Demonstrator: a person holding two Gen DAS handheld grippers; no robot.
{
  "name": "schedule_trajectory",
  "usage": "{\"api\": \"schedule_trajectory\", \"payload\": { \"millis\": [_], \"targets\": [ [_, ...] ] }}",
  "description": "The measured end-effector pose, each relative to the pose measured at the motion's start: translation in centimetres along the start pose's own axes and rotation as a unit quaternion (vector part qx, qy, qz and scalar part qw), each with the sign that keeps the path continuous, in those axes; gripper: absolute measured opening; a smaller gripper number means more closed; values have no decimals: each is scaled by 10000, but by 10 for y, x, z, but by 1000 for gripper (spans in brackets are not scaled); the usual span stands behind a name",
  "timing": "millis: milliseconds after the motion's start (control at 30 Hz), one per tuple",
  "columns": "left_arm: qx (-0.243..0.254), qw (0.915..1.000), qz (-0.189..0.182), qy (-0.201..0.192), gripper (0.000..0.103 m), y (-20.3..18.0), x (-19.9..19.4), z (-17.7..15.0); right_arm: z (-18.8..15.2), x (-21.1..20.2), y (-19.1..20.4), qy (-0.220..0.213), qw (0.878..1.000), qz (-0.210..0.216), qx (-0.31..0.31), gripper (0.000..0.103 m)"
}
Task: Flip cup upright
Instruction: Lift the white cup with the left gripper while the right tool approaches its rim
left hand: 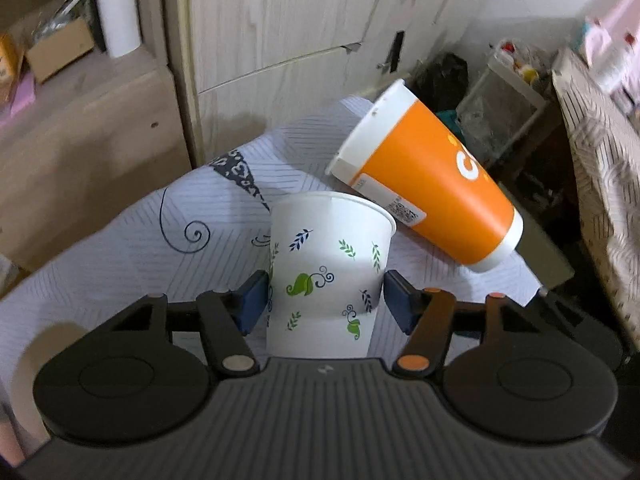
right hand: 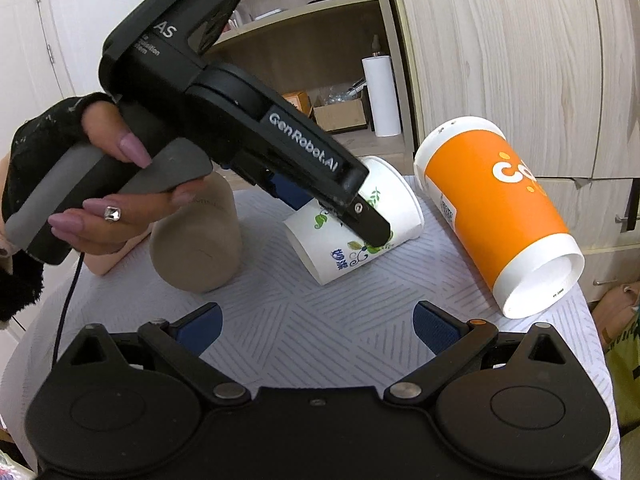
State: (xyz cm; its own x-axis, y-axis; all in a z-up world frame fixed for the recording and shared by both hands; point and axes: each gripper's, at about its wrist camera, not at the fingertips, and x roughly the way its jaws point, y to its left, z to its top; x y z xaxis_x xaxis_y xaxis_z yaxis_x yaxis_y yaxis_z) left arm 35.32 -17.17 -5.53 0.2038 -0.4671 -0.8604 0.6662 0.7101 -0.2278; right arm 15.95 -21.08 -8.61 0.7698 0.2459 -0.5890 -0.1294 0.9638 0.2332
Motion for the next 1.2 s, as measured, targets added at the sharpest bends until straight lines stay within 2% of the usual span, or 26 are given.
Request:
{"api": "schedule_trajectory", "payload": {
  "millis": [167,267,367,733,867,967,1133,1200],
  "targets": [
    [-336,9993,-94,-105,60,2,-11,-4,-3,-9,-3,-83,9997,84,227,103],
    [-309,9993,-124,-165,60,-6,-19,-5,-8,-13,-7,-36,9985,317,449,103],
    [-292,9993,-171,-187,60,-13,-26,-10,-8,-15,-7,-40,9979,350,548,103],
    [-704,9966,-371,-195,60,-30,-48,-62,-15,-12,-12,175,9903,960,994,103],
    [-703,9966,-411,-120,60,-38,-50,-80,-18,-12,-6,304,9847,1190,1235,103],
    [-705,9967,-399,-43,60,-43,-51,-91,-22,-15,-2,320,9823,1247,1362,103],
    [-934,9940,-555,-89,60,-37,-55,-105,-27,-12,-7,355,9804,1080,1610,103],
    [-994,9933,-583,-102,60,-36,-55,-111,-30,-14,-12,321,9775,1190,1714,101]
  ]
}}
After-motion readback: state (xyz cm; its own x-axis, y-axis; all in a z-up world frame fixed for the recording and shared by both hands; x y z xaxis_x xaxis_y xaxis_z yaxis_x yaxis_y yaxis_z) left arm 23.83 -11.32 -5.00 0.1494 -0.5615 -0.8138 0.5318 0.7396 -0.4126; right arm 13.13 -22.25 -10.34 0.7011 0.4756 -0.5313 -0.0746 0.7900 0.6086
